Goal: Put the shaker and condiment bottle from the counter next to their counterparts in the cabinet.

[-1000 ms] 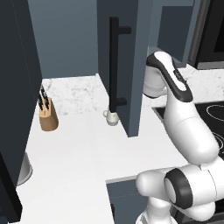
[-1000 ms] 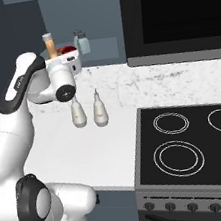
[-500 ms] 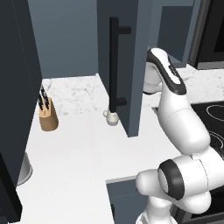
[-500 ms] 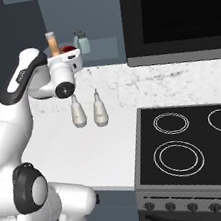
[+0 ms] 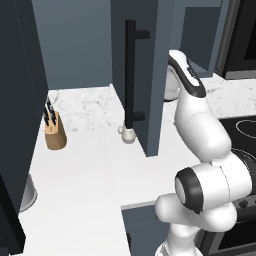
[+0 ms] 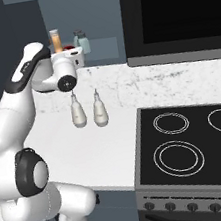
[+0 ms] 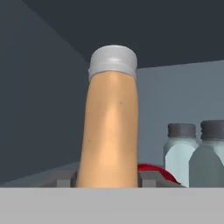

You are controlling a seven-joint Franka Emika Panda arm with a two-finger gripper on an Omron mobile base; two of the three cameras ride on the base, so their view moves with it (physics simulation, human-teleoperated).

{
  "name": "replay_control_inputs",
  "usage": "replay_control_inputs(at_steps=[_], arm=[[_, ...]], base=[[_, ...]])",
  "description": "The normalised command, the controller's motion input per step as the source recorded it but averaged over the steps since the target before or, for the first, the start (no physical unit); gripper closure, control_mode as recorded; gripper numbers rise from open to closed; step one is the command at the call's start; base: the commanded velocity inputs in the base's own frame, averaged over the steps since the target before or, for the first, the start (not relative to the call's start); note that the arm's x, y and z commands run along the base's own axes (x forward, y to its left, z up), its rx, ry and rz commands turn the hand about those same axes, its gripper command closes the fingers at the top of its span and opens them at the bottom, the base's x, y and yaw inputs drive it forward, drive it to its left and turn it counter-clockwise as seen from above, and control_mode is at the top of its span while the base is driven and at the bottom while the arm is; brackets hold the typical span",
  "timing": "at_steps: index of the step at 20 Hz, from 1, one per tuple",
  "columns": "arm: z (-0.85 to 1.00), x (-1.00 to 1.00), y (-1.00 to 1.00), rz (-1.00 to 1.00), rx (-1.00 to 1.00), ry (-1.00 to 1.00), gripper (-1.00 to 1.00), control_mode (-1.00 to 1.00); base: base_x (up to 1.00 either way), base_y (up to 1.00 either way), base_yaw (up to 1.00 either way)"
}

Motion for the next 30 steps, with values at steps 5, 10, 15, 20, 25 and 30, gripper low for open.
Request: replay_control_inputs(at_steps=[5, 10, 15, 20, 25, 30], arm=[[-0.17, 0.33, 0.00, 0.00, 0.05, 0.03, 1.00, -1.00], [-0.19, 0.06, 0.00, 0.00, 0.05, 0.00, -1.00, -1.00], [0.11, -0.22, -0.13, 0.00, 0.03, 0.02, -1.00, -1.00], [0.46, -0.53, -0.31, -0.01, 0.07, 0.07, -1.00, -1.00], [0.61, -0.76, -0.47, -0.07, 0.13, 0.13, -1.00, -1.00], [0.50, -0.83, -0.33, -0.07, 0.12, 0.14, -1.00, -1.00]], base=[[0.00, 0.00, 0.00], [0.00, 0.00, 0.00], [0.00, 0.00, 0.00], [0.00, 0.00, 0.00], [0.00, 0.00, 0.00], [0.00, 0.00, 0.00]])
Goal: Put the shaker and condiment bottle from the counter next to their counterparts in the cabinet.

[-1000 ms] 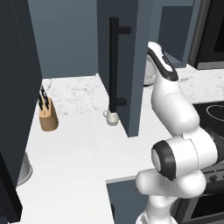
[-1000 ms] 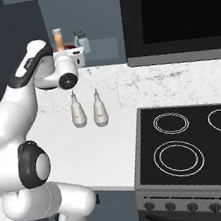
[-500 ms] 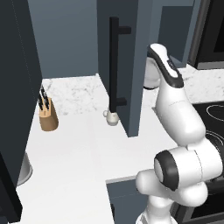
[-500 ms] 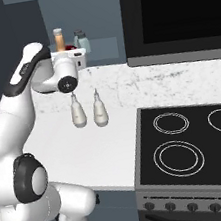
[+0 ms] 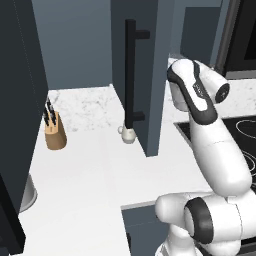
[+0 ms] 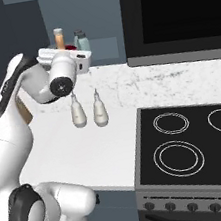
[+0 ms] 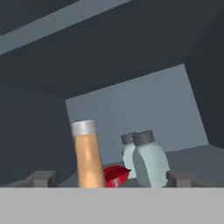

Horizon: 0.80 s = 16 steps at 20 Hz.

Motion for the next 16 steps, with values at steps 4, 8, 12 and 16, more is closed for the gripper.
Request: replay_control_inputs(at_steps=[4, 8, 12, 16], arm=[[0.23, -0.79, -0.06, -0.03, 0.06, 0.24, -1.00, -1.00], [0.11, -0.91, -0.06, 0.00, 0.06, 0.16, -1.00, -1.00], [0.15, -1.00, -0.22, 0.00, 0.12, 0.06, -1.00, -1.00], [0.07, -1.00, -0.38, 0.00, 0.16, 0.01, -1.00, -1.00]], base=[[0.00, 0.00, 0.00], [0.00, 0.00, 0.00], [0.00, 0.00, 0.00], [0.00, 0.00, 0.00]])
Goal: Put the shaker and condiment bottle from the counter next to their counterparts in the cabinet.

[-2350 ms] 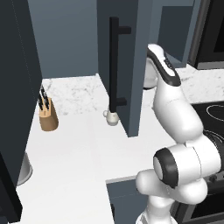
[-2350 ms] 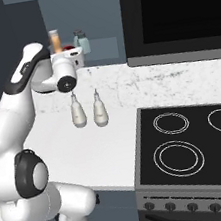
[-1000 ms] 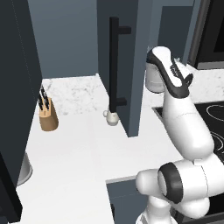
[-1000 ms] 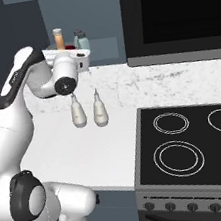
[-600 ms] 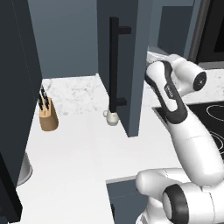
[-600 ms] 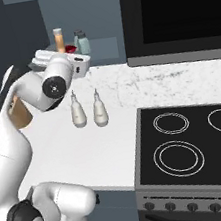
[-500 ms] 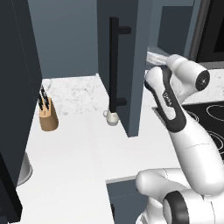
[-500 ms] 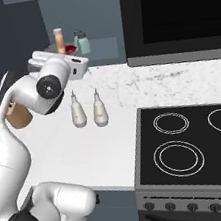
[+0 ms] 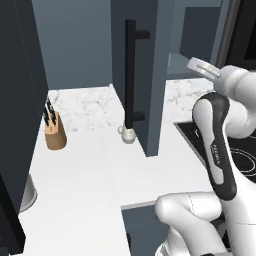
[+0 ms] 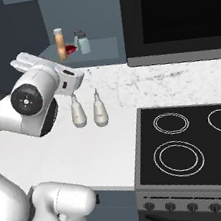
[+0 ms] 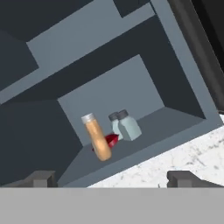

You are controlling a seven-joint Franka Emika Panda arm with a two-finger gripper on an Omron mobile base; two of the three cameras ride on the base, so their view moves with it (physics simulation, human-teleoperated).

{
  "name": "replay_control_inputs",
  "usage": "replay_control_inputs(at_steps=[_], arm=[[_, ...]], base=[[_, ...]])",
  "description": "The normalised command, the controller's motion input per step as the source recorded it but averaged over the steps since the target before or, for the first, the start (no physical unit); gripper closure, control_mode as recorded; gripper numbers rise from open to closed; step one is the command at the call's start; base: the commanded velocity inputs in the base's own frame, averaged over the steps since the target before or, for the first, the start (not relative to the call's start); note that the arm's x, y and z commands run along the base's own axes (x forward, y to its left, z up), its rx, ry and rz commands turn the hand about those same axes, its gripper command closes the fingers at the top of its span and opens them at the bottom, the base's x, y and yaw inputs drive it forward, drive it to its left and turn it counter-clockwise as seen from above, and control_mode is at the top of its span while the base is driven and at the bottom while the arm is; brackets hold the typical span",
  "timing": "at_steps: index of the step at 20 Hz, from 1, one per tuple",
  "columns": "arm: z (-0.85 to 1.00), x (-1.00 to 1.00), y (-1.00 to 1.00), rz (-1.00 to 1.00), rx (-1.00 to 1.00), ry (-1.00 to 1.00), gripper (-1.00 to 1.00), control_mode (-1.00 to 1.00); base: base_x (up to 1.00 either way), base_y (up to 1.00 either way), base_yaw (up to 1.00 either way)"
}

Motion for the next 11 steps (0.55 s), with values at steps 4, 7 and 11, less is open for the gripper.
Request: replay_control_inputs(at_steps=[4, 7, 11], arm=[[0.00, -1.00, -0.39, 0.00, 0.15, 0.00, -1.00, -1.00], [0.00, -1.00, -0.27, 0.00, 0.11, 0.06, -1.00, -1.00], [0.00, -1.00, -0.22, 0.00, 0.13, 0.10, -1.00, -1.00]], base=[[0.00, 0.00, 0.00], [0.00, 0.00, 0.00], [0.00, 0.00, 0.00]])
